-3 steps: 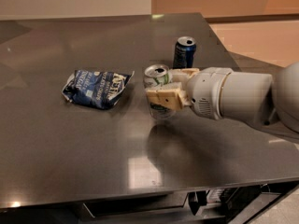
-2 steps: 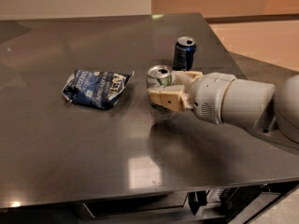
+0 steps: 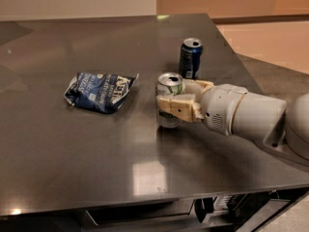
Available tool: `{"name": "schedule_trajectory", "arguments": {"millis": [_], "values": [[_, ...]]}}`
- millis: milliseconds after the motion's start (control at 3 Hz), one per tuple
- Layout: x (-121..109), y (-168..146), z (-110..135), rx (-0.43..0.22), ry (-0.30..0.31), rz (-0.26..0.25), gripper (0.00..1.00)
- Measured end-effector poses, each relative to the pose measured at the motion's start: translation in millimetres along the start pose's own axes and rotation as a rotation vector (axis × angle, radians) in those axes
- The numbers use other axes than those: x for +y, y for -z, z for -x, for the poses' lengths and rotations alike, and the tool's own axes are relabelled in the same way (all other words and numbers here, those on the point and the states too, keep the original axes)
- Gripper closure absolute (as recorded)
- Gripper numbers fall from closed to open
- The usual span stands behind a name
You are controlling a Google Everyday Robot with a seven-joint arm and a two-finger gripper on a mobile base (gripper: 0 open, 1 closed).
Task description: Place 7up can upright
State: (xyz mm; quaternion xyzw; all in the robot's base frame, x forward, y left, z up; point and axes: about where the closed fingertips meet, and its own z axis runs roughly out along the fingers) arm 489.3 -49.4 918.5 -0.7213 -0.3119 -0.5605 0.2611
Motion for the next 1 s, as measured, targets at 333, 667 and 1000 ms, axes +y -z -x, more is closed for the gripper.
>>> {"name": "schedule_trajectory", "arguments": {"millis": [333, 667, 1000], "values": [[2.0, 0.3, 7.9, -0.001, 0.008, 0.006, 0.13], [2.9, 0.4, 14.6, -0.004, 0.018, 0.013, 0.0], [2.9, 0.5, 14.9, -0.004, 0.019, 0.013, 0.0]]}}
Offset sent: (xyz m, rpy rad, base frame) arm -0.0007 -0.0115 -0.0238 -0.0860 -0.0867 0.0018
